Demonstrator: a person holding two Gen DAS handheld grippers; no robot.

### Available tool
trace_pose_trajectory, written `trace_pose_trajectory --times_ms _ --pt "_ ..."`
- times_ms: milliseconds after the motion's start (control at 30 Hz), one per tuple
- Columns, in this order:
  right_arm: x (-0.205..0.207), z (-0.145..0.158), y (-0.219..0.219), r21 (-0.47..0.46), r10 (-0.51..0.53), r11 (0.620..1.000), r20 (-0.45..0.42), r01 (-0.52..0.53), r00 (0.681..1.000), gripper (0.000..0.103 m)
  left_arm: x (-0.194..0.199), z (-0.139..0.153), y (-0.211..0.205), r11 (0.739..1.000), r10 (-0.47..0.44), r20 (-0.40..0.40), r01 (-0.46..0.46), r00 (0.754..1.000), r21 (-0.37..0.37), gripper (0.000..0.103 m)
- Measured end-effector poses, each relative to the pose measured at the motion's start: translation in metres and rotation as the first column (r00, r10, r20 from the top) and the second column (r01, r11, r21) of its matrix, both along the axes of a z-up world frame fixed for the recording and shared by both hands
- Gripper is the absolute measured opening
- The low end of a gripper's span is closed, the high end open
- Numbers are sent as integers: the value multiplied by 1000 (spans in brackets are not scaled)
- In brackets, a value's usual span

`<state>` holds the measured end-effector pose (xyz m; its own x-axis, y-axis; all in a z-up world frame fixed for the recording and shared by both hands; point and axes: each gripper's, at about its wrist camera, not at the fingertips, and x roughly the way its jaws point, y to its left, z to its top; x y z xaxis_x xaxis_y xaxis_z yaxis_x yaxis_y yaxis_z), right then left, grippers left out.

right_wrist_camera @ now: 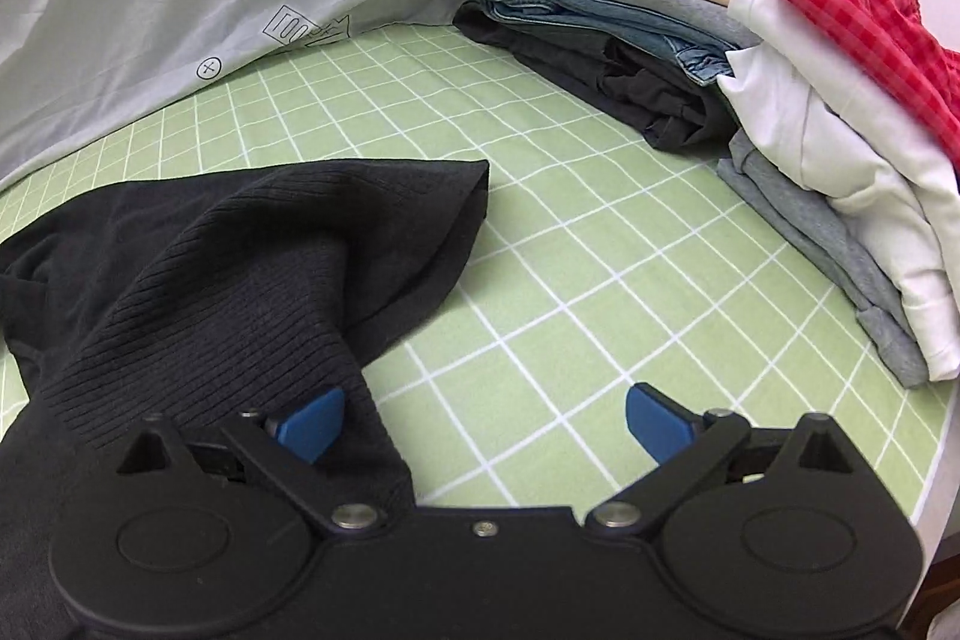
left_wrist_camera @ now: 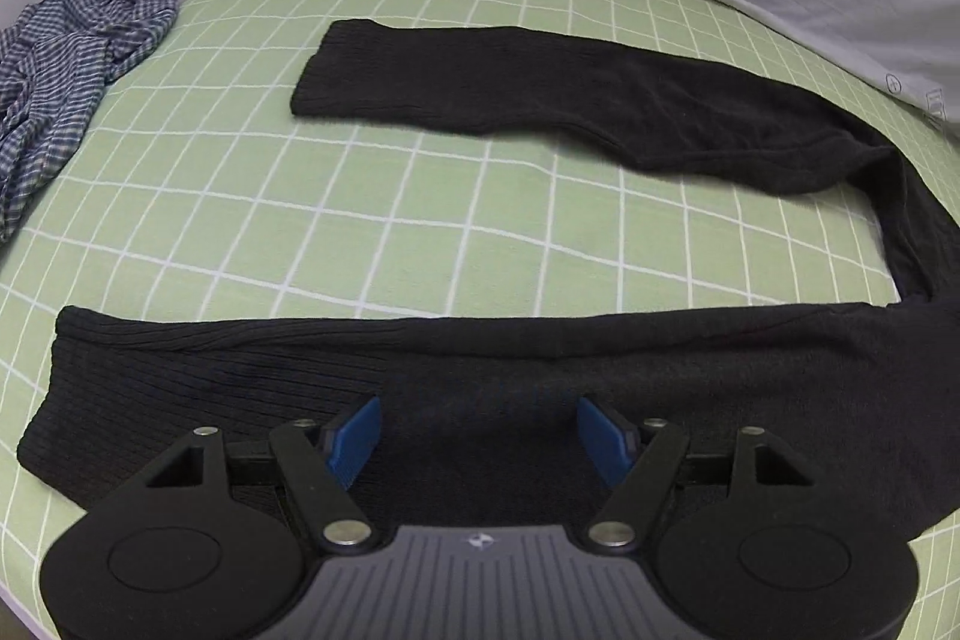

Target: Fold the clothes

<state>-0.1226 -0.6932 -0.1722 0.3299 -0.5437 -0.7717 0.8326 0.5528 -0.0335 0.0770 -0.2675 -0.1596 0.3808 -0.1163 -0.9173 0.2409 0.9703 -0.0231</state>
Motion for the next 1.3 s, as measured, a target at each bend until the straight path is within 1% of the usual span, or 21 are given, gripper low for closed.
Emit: trace_pose_trajectory --times_ms 33,67,100,133,200,233,267,300,333,367,400,500,600,767,933,1033,1067,1100,1133,1200,1300 --pt "1 -2 -3 16 4 1000 13 -4 1000 93 1 -4 -8 1000 -20 -9 20 1000 17 73" --pt "2 -4 -7 33 9 999 29 -10 1000 88 1 -8 -16 998 -41 -15 42 999 39 75" --pt "2 -6 -10 49 13 999 45 -15 999 83 1 -10 -22 996 -64 -11 65 998 65 77" --pt "3 -8 -14 65 17 998 61 -21 998 80 1 -10 -27 993 -85 -3 85 996 77 79" --pt "6 -13 -18 85 24 996 90 -31 996 71 3 -12 -32 991 -107 -4 107 994 81 79" --pt "7 -15 -18 88 28 995 104 -37 994 70 4 -13 -34 991 -109 -9 110 994 79 80" --pt "8 -14 -18 86 34 995 118 -44 992 66 5 -13 -34 991 -107 -14 108 994 78 81" --pt "9 -13 -18 83 40 995 133 -51 990 57 6 -13 -34 991 -106 -18 107 994 77 82" --pt "10 -12 -18 81 46 995 148 -58 988 51 7 -14 -34 991 -106 -22 107 994 77 82" --pt "10 -11 -18 75 43 996 163 -56 986 41 7 -14 -34 991 -106 -25 107 994 78 83" --pt "9 -8 -18 67 27 997 175 -39 984 35 7 -14 -34 991 -105 -26 107 994 80 83" --pt "5 -4 -25 60 -17 998 190 6 982 33 7 -15 -33 992 -96 -28 98 995 80 87" --pt "10 -6 -34 76 1 997 179 -14 984 32 9 -17 -29 994 -77 -41 80 996 70 91" --pt "31 -6 -34 93 71 992 165 -88 984 32 11 -19 -29 994 -69 -49 73 996 76 95" --pt "45 -10 -33 97 83 991 125 -96 989 32 11 -20 -27 995 -59 -57 63 997 75 98" --pt "43 -13 -36 114 83 988 144 -100 986 31 10 -20 -27 995 -57 -58 62 997 75 99" --pt "42 -13 -37 115 97 987 152 -115 984 22 10 -20 -27 995 -56 -58 60 997 74 100" --pt "41 -14 -36 112 111 985 151 -129 982 11 10 -20 -27 996 -54 -58 59 997 73 100" --pt "42 -14 -35 101 121 986 137 -135 983 5 10 -20 -27 996 -53 -58 57 997 72 100" --pt "40 -11 -32 71 145 986 118 -154 982 4 11 -20 -26 996 -53 -59 57 997 67 101" --pt "36 -4 -32 17 149 988 96 -151 984 3 11 -20 -25 996 -52 -59 56 997 64 102"
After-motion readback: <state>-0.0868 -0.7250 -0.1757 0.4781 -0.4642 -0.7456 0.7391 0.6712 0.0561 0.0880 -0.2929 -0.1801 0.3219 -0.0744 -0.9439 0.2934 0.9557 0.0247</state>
